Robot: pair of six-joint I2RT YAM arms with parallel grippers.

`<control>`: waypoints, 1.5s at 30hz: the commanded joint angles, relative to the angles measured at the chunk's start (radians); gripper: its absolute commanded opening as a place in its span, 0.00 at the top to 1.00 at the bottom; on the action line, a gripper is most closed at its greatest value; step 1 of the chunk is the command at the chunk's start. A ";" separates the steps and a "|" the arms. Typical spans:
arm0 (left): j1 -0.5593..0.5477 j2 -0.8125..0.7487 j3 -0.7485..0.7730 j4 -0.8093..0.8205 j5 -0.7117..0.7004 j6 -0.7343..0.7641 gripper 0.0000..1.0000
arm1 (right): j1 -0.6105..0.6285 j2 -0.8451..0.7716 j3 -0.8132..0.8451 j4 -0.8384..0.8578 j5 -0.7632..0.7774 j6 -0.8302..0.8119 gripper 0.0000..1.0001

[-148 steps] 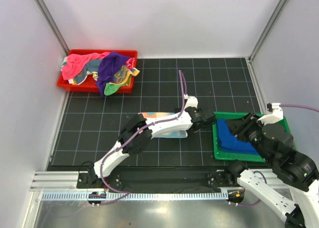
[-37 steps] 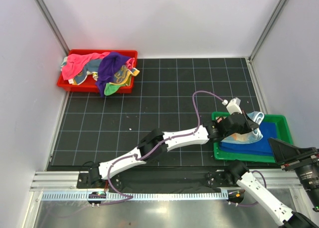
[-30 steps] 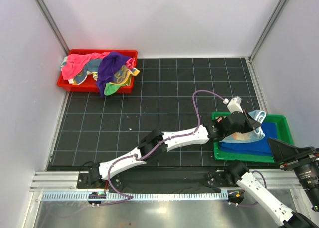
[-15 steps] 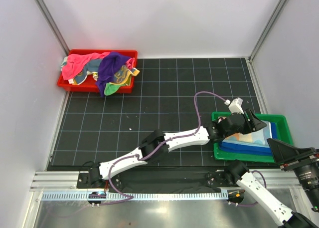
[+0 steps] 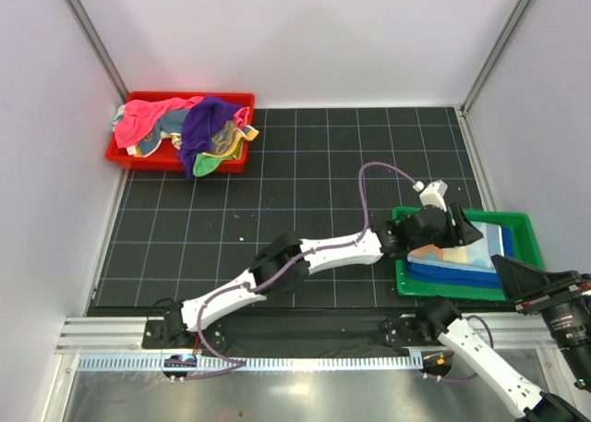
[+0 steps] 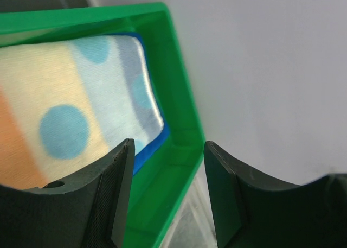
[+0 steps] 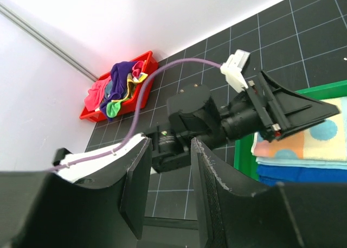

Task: Fold and stack the towels
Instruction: Neatly place the folded towel into the bin, then grab crumpled towel

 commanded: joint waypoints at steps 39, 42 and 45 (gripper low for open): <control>1.152 -0.763 -0.598 -0.735 -0.392 0.559 0.37 | -0.008 1.249 -0.077 0.800 -0.334 -0.120 0.54; 1.150 -0.738 -0.587 -0.713 -0.362 0.568 0.37 | -0.013 1.256 -0.083 0.806 -0.341 -0.126 0.54; 1.150 -0.717 -0.595 -0.687 -0.304 0.570 0.38 | -0.017 1.261 -0.095 0.814 -0.349 -0.128 0.54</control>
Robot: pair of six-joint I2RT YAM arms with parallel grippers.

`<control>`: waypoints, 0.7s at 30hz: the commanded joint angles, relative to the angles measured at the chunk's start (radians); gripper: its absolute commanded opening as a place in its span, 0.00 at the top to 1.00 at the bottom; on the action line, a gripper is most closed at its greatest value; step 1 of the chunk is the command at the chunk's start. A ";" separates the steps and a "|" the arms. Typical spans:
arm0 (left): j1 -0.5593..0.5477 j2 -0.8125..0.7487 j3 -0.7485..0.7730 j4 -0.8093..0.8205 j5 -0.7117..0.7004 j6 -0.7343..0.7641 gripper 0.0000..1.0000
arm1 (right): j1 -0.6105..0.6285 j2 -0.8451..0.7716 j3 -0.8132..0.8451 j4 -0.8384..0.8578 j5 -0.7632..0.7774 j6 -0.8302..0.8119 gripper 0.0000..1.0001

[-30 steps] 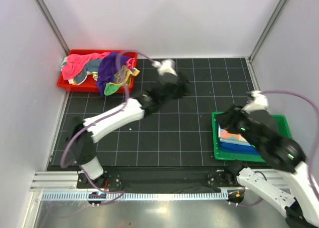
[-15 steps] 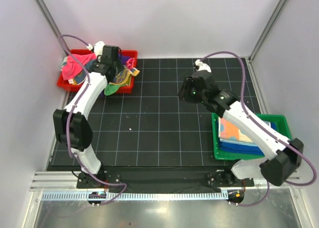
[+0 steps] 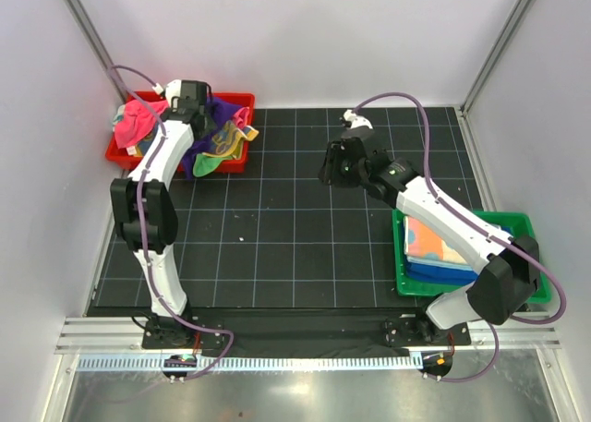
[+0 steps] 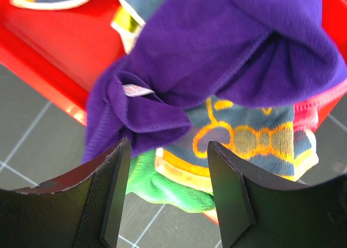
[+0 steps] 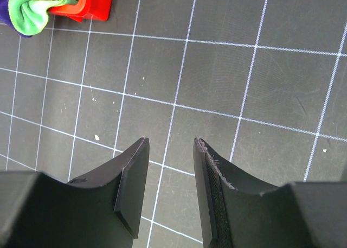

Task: Fold and stack the towels
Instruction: Grab crumpled towel

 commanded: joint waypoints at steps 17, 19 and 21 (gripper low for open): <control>-0.015 0.051 0.012 0.055 0.125 -0.019 0.44 | -0.026 -0.017 -0.026 0.071 -0.021 -0.020 0.55; -0.031 0.059 0.017 0.061 0.109 -0.004 0.44 | -0.027 -0.016 -0.029 0.071 -0.020 -0.018 0.55; -0.045 0.064 0.019 0.075 0.110 0.007 0.43 | -0.027 -0.013 -0.026 0.071 -0.024 -0.020 0.55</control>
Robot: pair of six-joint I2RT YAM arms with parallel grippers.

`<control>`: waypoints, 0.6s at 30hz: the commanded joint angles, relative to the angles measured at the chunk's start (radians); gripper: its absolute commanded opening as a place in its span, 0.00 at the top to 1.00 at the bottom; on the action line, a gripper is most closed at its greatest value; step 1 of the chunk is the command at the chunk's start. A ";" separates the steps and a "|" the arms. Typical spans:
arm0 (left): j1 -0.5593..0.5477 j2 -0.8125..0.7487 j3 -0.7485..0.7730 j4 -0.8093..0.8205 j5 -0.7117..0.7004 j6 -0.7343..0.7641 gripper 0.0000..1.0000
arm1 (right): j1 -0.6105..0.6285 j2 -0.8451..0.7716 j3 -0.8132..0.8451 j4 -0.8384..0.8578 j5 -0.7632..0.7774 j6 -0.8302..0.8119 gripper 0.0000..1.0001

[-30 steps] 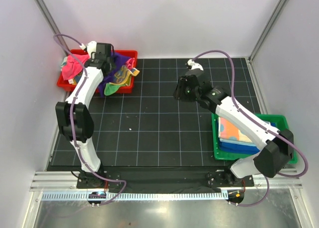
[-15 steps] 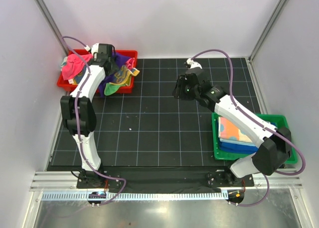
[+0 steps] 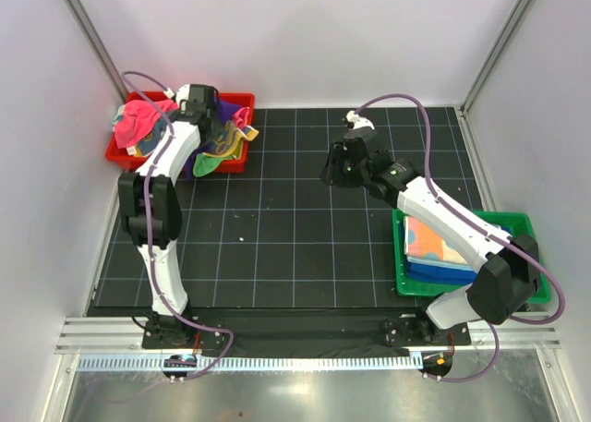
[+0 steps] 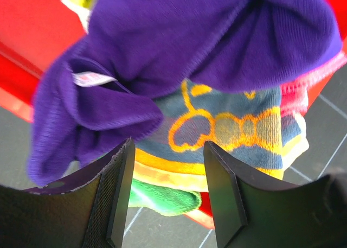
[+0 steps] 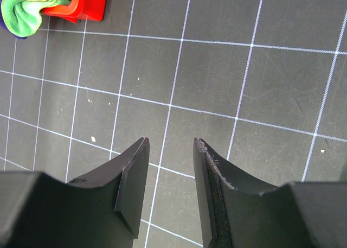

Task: Fold and stack the towels
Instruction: Grab crumpled towel

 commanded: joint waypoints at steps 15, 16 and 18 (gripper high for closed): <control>-0.004 0.034 0.061 -0.073 -0.209 -0.037 0.41 | -0.012 -0.008 -0.017 0.047 0.003 -0.026 0.55; 0.008 0.034 0.058 -0.081 -0.221 -0.043 0.40 | -0.014 -0.006 -0.018 0.046 0.001 -0.026 0.55; 0.016 0.032 0.058 -0.093 -0.235 -0.059 0.39 | -0.015 -0.003 -0.021 0.052 -0.004 -0.025 0.55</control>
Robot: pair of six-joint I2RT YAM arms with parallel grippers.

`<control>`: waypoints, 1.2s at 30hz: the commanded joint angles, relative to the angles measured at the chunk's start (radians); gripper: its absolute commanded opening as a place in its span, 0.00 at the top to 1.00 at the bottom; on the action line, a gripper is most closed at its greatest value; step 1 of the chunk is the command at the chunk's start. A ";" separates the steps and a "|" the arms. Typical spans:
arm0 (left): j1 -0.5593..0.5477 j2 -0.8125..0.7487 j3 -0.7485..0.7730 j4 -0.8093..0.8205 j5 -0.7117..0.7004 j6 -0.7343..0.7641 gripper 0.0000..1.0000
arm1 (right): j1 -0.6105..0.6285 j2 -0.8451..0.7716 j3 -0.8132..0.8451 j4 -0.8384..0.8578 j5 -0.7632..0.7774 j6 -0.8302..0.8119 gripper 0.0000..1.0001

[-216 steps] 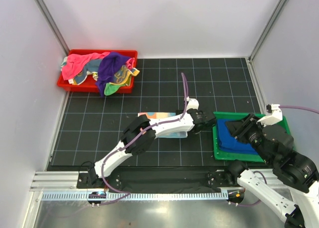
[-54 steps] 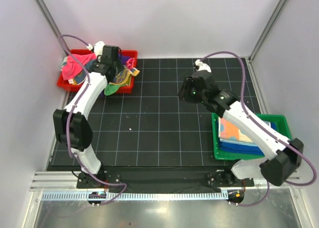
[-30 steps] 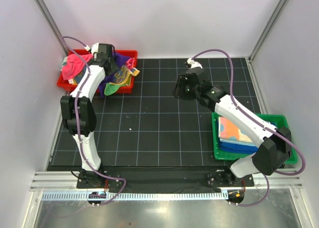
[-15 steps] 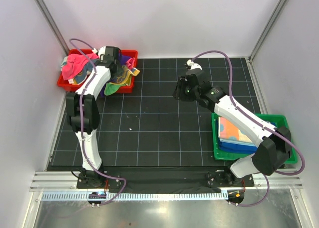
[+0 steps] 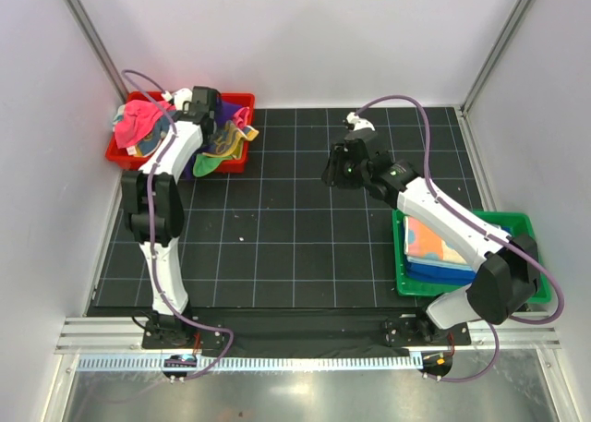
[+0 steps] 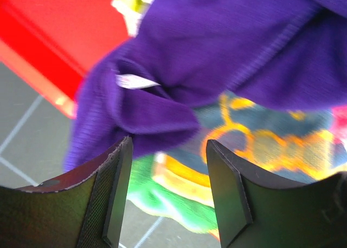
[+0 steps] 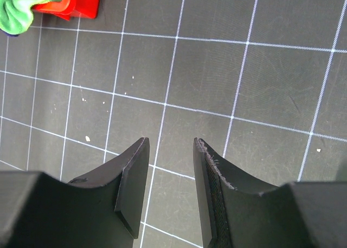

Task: Fold and stack the towels
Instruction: Grab crumpled towel

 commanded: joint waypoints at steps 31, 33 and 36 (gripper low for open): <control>0.009 -0.165 0.017 -0.026 -0.054 -0.052 1.00 | -0.016 0.010 -0.006 0.053 -0.017 -0.003 0.55; -0.022 -0.231 -0.021 -0.017 -0.051 -0.051 1.00 | -0.014 0.014 -0.004 0.055 -0.020 -0.002 0.55; -0.072 -0.316 -0.068 -0.011 -0.068 -0.054 1.00 | -0.016 0.015 -0.003 0.056 -0.021 0.001 0.55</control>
